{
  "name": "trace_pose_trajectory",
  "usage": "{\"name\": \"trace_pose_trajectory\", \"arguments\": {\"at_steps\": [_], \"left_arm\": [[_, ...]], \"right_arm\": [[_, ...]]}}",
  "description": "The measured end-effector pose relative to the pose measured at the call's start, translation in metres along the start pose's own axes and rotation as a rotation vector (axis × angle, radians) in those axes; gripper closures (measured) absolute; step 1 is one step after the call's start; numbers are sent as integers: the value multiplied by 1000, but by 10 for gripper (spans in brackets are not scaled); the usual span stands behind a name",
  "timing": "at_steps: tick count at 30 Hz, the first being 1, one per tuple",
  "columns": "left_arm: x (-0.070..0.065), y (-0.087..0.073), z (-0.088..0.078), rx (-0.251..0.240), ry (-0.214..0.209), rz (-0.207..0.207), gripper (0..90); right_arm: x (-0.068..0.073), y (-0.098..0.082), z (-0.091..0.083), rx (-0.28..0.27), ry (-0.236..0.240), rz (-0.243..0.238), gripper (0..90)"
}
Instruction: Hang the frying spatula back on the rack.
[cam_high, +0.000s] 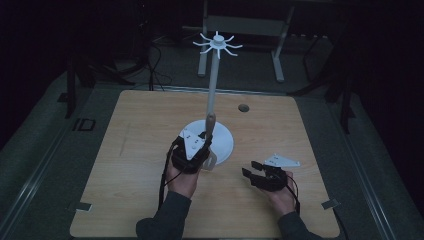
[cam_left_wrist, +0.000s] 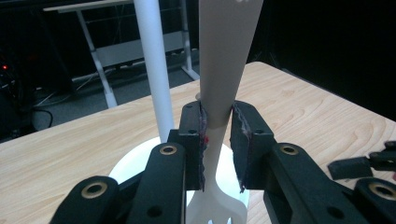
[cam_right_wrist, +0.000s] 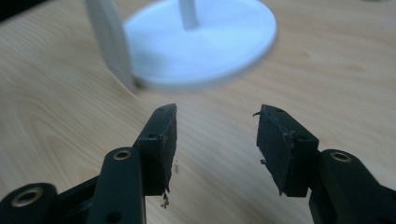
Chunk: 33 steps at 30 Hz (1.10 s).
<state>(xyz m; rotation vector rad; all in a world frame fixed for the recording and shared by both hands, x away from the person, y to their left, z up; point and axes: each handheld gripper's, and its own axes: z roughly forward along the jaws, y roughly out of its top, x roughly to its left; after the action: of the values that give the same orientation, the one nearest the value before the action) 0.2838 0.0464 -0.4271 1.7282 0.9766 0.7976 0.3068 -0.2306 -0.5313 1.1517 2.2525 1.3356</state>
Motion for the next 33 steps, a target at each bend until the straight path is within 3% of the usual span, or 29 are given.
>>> {"name": "trace_pose_trajectory", "arguments": {"at_steps": [3, 8, 12, 17, 23, 28, 33], "left_arm": [[-3, 1, 0, -2, -6, 2, 753], [-7, 3, 1, 0, -17, 12, 753], [-8, 3, 0, 1, -22, 12, 753], [-8, 3, 0, -1, -30, 10, 753], [-10, 3, 1, -5, -35, 5, 752], [-10, 3, 1, -9, -34, 1, 752], [-10, 4, 2, -9, -42, 3, 749]], "right_arm": [[10, 14, 6, -41, 46, -24, 477], [34, 39, 22, -109, 112, -111, 477], [48, 57, 34, -152, 117, -180, 485], [55, 70, 50, -160, 147, -214, 524], [63, 78, 59, -174, 131, -247, 612], [65, 79, 59, -179, 121, -258, 769], [67, 80, 57, -187, 99, -278, 792]]}}
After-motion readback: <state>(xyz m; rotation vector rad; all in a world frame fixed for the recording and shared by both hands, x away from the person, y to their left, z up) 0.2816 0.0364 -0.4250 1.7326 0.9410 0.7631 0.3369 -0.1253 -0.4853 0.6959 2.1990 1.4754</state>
